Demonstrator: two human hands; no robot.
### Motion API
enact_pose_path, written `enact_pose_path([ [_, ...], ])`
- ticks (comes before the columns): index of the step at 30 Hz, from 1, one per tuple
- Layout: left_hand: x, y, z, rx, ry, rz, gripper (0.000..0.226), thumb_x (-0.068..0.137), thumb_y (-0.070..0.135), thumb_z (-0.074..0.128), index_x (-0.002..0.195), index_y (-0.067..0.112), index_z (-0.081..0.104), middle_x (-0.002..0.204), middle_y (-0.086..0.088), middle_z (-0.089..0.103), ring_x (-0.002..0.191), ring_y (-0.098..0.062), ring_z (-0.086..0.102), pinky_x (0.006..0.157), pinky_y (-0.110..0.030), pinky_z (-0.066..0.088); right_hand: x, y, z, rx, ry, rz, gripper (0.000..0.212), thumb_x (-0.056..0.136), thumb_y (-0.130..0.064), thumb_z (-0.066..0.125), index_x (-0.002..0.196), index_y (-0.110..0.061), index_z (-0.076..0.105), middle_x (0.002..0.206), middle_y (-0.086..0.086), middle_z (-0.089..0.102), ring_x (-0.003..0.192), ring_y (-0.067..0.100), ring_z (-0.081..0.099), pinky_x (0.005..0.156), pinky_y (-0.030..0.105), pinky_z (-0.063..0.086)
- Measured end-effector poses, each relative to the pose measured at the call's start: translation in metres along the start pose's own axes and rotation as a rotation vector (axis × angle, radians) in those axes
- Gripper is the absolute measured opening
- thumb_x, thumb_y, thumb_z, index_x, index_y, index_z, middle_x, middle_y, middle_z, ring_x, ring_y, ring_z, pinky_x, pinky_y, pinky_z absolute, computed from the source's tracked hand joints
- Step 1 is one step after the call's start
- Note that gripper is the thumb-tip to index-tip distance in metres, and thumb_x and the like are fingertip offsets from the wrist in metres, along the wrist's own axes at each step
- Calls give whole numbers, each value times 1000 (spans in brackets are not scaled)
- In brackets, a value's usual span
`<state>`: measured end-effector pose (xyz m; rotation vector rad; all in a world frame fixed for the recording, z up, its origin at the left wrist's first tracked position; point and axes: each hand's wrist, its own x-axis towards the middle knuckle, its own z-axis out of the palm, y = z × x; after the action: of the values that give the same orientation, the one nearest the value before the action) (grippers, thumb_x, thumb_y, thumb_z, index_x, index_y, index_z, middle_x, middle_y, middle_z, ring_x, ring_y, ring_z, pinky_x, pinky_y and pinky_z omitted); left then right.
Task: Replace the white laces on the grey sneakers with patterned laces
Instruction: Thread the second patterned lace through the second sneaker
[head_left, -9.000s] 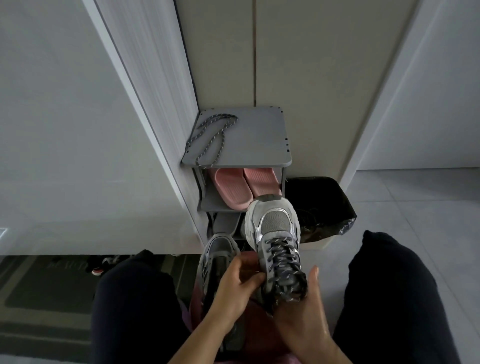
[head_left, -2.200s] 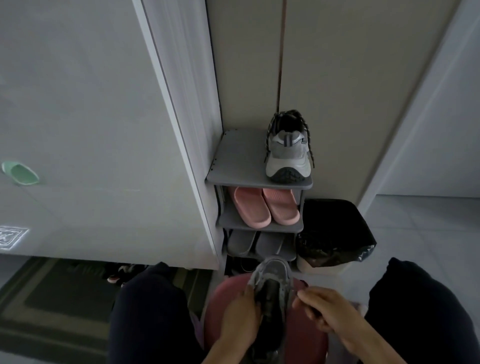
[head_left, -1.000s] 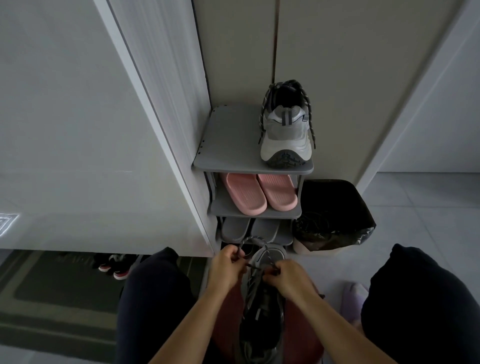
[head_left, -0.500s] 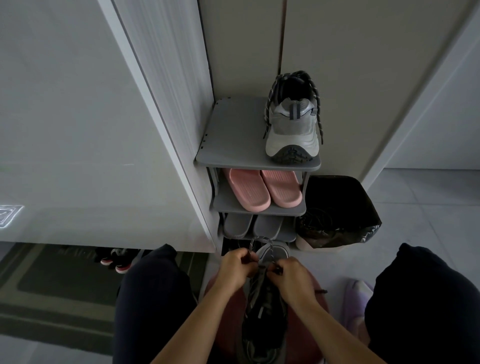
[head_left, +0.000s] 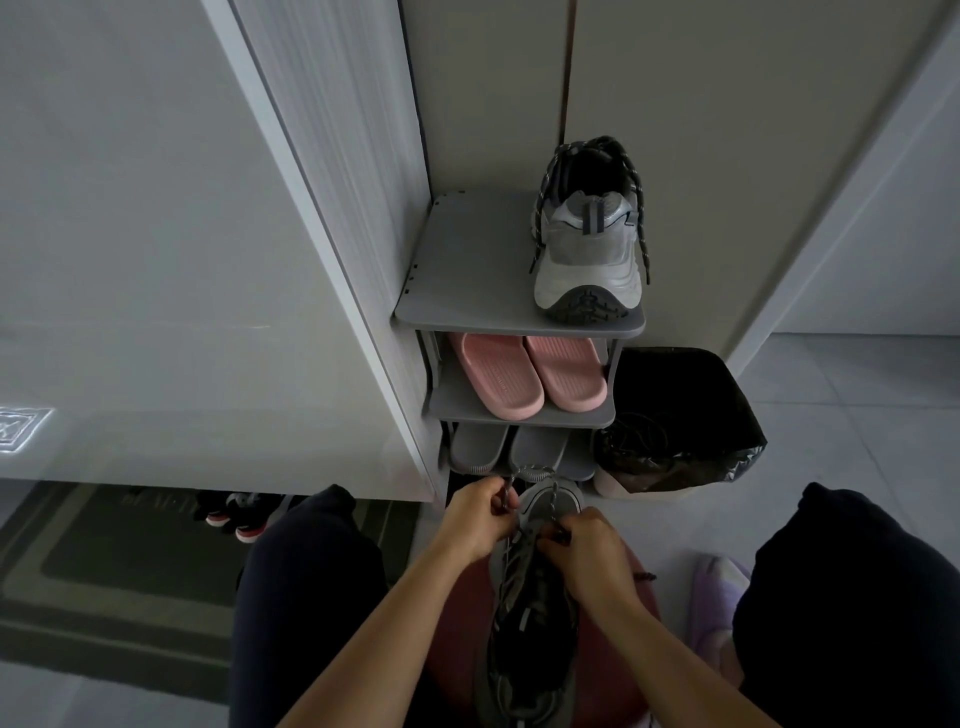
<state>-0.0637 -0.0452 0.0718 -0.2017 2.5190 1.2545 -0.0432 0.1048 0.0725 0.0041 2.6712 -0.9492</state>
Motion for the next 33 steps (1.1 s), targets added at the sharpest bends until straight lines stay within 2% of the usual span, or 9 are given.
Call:
enact_pose_path([
  [2, -1, 0, 2, -26, 30, -8, 15, 82, 7, 62, 81, 19, 55, 77, 0, 59, 72, -13, 58, 67, -19, 47, 0, -1, 1, 61, -29, 33, 19, 86, -23, 61, 71, -11, 61, 89, 5, 46, 64, 13, 45, 51, 13, 30],
  [5, -2, 2, 4, -86, 44, -22, 18, 83, 4, 61, 79, 20, 54, 74, 1, 58, 67, -9, 56, 59, -13, 43, 5, -2, 2, 149, -69, 109, 35, 81, -29, 65, 53, -21, 46, 83, 12, 51, 55, 14, 48, 50, 22, 35],
  [9, -3, 1, 8, -147, 72, -39, 22, 81, 0, 61, 78, 21, 54, 74, 0, 58, 65, -9, 55, 57, -13, 42, 7, -8, 1, 162, -124, 162, 22, 73, -29, 67, 62, -15, 56, 91, 17, 60, 68, 27, 62, 58, 34, 48],
  [15, -7, -2, 9, -184, 106, -38, 14, 83, 0, 62, 83, 13, 54, 72, 2, 55, 64, -6, 53, 53, -6, 42, -2, -9, -2, 148, -104, 115, 19, 79, -20, 65, 64, -18, 53, 92, 6, 47, 74, 21, 56, 70, 35, 50],
  [19, -10, -3, 9, -218, 109, -61, 16, 83, 0, 62, 82, 14, 53, 71, 2, 55, 63, -7, 53, 52, -6, 42, -3, -6, -4, 151, -116, 77, 26, 78, -19, 66, 59, -22, 50, 92, 10, 51, 72, 19, 55, 60, 28, 43],
  [23, -12, -3, 9, -215, 145, -54, 16, 81, -1, 62, 82, 13, 54, 74, -1, 57, 67, -12, 55, 58, -12, 45, -4, -9, -4, 137, -143, 43, 10, 81, -18, 65, 75, -11, 61, 89, 4, 46, 74, 17, 52, 65, 29, 43],
  [28, -12, -9, 8, -185, 193, -62, 22, 81, 3, 65, 75, 19, 51, 71, 3, 55, 69, -12, 54, 60, -16, 44, -6, -13, -6, 204, -149, 24, 11, 81, -12, 65, 80, -2, 68, 66, -6, 48, 57, 7, 49, 56, 22, 42],
  [31, -12, -11, 8, -206, 175, -73, 27, 80, 2, 65, 71, 23, 50, 70, 2, 55, 67, -12, 54, 59, -17, 45, -6, -10, -6, 207, -128, 20, 15, 84, -14, 62, 71, -6, 63, 61, -4, 51, 58, 11, 51, 56, 25, 41],
  [33, -12, -10, 8, -223, 156, -77, 28, 80, -1, 63, 71, 22, 50, 70, 1, 56, 68, -15, 55, 61, -19, 47, -6, -8, -4, 187, -99, 19, 15, 86, -14, 60, 77, -3, 64, 61, -6, 48, 63, 13, 51, 59, 26, 40],
])
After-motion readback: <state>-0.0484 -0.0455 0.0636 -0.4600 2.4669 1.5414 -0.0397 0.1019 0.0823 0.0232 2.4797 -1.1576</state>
